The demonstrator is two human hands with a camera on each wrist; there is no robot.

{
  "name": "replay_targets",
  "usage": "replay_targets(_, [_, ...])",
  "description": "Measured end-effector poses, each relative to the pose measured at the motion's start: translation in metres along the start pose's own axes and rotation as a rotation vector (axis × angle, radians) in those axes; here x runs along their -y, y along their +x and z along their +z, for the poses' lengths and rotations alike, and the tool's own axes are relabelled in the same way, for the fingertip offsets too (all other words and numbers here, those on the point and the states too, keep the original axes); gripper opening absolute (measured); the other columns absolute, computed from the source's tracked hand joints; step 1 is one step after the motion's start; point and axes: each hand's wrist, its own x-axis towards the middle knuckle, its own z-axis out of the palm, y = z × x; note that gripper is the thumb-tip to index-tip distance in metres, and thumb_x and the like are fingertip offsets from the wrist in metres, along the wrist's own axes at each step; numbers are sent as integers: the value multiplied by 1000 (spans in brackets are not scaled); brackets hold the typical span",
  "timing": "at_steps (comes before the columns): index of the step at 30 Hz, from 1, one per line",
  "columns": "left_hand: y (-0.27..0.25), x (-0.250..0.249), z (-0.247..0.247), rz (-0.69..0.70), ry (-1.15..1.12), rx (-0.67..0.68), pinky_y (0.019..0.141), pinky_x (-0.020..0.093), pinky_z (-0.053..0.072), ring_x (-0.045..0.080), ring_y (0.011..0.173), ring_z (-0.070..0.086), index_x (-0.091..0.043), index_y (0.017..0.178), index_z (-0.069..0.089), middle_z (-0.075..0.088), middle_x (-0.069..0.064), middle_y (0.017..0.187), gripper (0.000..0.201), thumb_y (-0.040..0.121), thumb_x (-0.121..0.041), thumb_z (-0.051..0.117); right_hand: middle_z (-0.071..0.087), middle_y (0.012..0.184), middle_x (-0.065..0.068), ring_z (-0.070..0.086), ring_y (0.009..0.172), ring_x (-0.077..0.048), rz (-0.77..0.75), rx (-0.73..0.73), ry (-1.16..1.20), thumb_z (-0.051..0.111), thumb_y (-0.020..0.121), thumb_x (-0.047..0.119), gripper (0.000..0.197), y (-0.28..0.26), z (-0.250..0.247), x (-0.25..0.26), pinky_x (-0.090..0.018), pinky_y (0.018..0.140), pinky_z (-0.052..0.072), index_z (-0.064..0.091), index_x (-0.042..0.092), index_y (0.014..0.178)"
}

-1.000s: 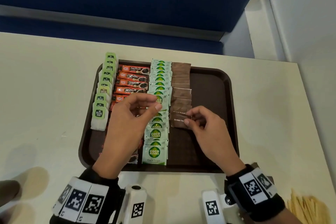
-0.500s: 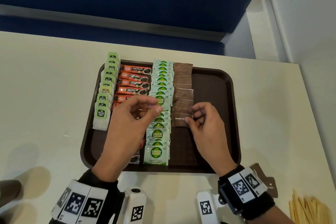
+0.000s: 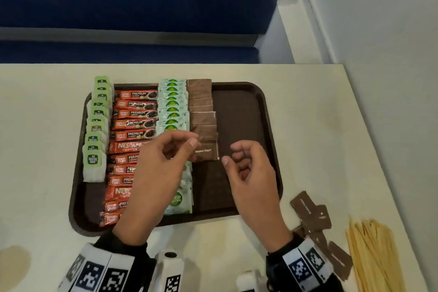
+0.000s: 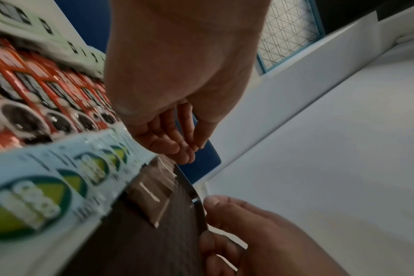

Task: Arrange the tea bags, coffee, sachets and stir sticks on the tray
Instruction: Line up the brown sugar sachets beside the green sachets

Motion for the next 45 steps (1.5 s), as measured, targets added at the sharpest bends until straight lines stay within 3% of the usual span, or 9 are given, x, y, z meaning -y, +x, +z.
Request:
replay_targets(8, [-34,-10,92,25,146,445,76,24,61,9,87,77,-28,106,78,82,-5,94,12,102,-19,72,63,100,15,64,90,-12,192,-75,40,73,100,20,24,-97,-55,-8,-13,69,49,64,40,110])
replay_targets(13, [-60,0,141,112,361,662,79,13,53,-2,91,72,-33,104,79,79,-17,93,7,101,-27,75,58,106,18,65,92,-10,250,-359,-55,76,98,14,25,-141,-96,-32,-14,70,49,67,36,105])
replay_targets(16, [-73,10,169,198,547,727,81,5,45,-10,97,66,-31,113,77,76,-21,103,13,102,-26,72,46,120,24,61,108,2,354,-505,-143,77,97,19,28,-165,-119,-61,-23,87,57,65,38,114])
replay_targets(19, [-86,19,194,300,748,783,112,25,42,15,135,54,-23,148,60,64,-4,141,44,105,-34,66,37,132,20,47,131,-5,501,-522,-254,75,97,33,43,-182,-125,-83,-41,108,53,60,35,137])
replay_targets(21, [-94,23,206,381,971,789,121,42,35,30,146,40,-21,162,41,48,5,158,60,109,-45,55,35,142,10,37,142,-13,538,-479,-329,73,97,42,60,-184,-122,-86,-33,110,48,51,27,150])
replay_targets(27, [-103,36,224,531,1296,717,110,50,43,34,140,36,-29,165,18,33,12,153,70,108,-57,47,26,146,7,26,134,-11,585,-377,-494,71,95,53,57,-172,-103,-81,-24,90,54,51,32,144])
replay_targets(32, [-96,41,225,510,1217,794,103,36,46,29,128,39,-28,151,40,35,9,138,54,104,-36,66,27,154,2,24,141,-18,604,-413,-463,79,91,48,52,-169,-95,-84,-38,102,56,53,30,132])
replay_targets(39, [-90,37,221,332,982,863,94,24,32,17,113,27,-27,127,51,23,-4,124,44,92,-12,74,37,133,12,27,122,-9,605,-432,-273,85,87,36,75,-168,-95,-91,-26,103,38,36,34,144])
replay_targets(45, [-82,48,221,342,838,914,72,31,52,17,96,58,-33,112,44,60,-10,106,50,84,-4,73,35,127,12,26,115,-7,618,-343,-234,83,88,31,58,-164,-99,-90,-16,88,39,45,37,132])
